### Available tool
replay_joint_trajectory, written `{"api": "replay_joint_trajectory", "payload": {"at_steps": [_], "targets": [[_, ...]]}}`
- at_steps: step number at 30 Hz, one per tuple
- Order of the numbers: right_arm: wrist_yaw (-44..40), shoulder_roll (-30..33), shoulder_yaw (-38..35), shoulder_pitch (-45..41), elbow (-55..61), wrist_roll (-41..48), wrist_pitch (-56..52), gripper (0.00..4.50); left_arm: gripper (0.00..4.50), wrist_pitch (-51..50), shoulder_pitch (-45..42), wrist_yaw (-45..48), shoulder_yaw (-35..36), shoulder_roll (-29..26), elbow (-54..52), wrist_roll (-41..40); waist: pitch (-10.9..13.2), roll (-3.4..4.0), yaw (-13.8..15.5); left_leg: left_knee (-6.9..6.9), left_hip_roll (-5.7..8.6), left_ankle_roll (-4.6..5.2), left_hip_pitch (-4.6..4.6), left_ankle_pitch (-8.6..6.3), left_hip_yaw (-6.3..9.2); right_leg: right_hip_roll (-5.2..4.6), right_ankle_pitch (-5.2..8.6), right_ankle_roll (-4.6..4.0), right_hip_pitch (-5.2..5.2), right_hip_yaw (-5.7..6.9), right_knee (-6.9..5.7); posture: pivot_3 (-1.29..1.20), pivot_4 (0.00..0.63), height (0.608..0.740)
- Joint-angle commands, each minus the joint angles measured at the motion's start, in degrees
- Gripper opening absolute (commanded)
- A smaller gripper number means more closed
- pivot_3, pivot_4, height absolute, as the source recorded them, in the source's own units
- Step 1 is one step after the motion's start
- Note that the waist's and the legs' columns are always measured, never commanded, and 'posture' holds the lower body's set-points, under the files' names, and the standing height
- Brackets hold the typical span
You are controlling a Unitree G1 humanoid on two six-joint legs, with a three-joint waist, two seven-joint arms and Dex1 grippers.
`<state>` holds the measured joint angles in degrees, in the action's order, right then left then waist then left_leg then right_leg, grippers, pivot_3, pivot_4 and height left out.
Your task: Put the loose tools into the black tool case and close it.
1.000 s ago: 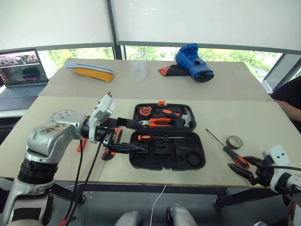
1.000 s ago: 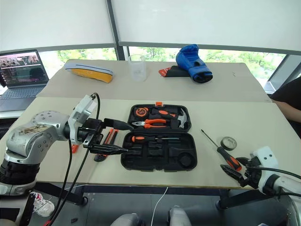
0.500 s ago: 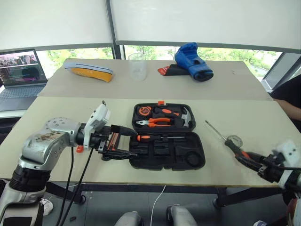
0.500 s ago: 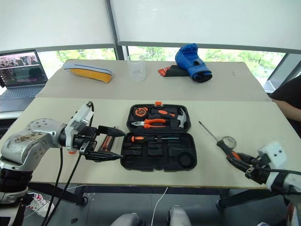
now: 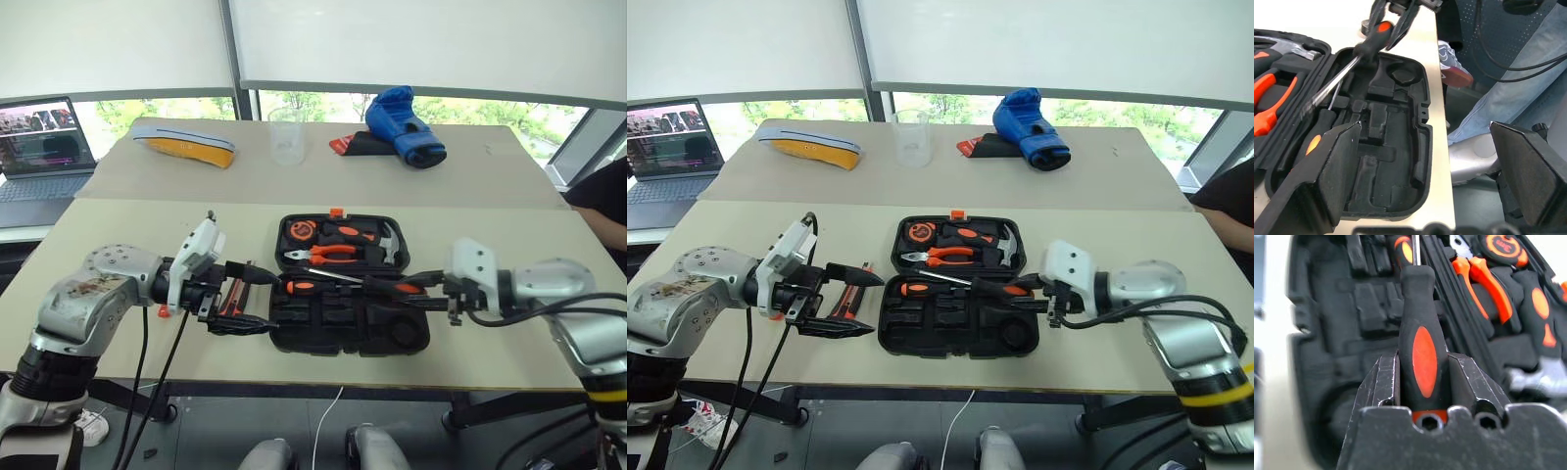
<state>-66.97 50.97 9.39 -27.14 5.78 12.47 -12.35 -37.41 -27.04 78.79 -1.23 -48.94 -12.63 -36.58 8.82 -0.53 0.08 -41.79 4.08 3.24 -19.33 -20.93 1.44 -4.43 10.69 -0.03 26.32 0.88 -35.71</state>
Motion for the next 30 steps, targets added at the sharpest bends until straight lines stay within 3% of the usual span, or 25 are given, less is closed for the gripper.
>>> {"api": "replay_joint_trajectory", "payload": {"at_steps": [1, 15, 17, 18, 25, 27, 30], "targets": [[-2.00, -0.19, 2.20, -2.28, -4.80, -5.04, 8.51, 1.02, 4.50, 1.30, -0.89, -0.54, 0.72, -0.04, -1.15, 0.04, 0.00, 0.00, 0.08, 0.01, 0.00, 0.00, 0.00, 0.00, 0.02, 0.01, 0.00, 0.00, 0.00, 0.03, 0.00, 0.00, 0.150, 0.731], [-3.03, -3.10, 2.86, -4.17, -9.63, -7.70, 12.83, 1.02, 4.50, 1.27, -1.93, -1.54, 0.59, 0.63, -1.03, 0.38, 0.01, 0.01, -0.51, -0.02, 0.01, -0.04, 0.05, 0.02, 0.04, 0.01, 0.00, -0.02, 0.01, -0.11, -0.06, 0.00, 0.150, 0.731], [-3.00, -3.41, 2.83, -4.47, -10.06, -8.05, 13.29, 2.02, 4.50, 1.22, -2.13, -1.71, 0.51, 0.80, -1.01, 0.41, 0.01, 0.01, -0.51, -0.02, 0.01, -0.04, 0.04, 0.02, 0.04, 0.01, 0.00, -0.02, 0.01, -0.11, -0.06, 0.00, 0.150, 0.731], [-2.78, -3.63, 2.75, -4.68, -10.28, -8.16, 13.23, 2.16, 4.50, 1.22, -2.18, -1.74, 0.47, 0.84, -1.01, 0.43, 0.01, 0.01, -0.55, -0.01, 0.01, -0.04, 0.04, 0.02, 0.04, 0.01, 0.00, -0.02, 0.02, -0.10, -0.06, 0.00, 0.150, 0.731], [-1.67, -7.14, 0.03, -7.08, -6.57, -2.62, 2.59, 4.46, 4.50, 1.35, -2.39, -1.88, 0.36, 1.06, -0.75, 0.61, 0.01, 0.02, -0.78, -0.01, 0.01, -0.03, 0.03, 0.02, 0.04, 0.01, -0.01, -0.03, 0.03, -0.11, -0.05, 0.00, 0.150, 0.731], [-2.20, -8.43, -0.07, -7.82, -4.60, 0.10, -2.41, 4.30, 4.50, 1.46, -2.42, -1.93, 0.23, 1.25, -0.60, 0.78, 0.01, 0.02, -0.79, -0.01, 0.00, -0.04, 0.03, 0.01, 0.04, 0.01, -0.01, -0.03, 0.03, -0.12, -0.06, 0.00, 0.150, 0.731], [-1.65, -9.94, 0.64, -8.25, -3.47, 0.55, -4.79, 3.55, 4.50, 1.61, -2.49, -2.08, 0.00, 1.61, -0.39, 1.09, 0.01, 0.02, -0.77, -0.01, 0.00, -0.03, 0.03, 0.01, 0.06, 0.01, -0.01, -0.03, 0.03, -0.13, -0.06, 0.00, 0.150, 0.731]]}}
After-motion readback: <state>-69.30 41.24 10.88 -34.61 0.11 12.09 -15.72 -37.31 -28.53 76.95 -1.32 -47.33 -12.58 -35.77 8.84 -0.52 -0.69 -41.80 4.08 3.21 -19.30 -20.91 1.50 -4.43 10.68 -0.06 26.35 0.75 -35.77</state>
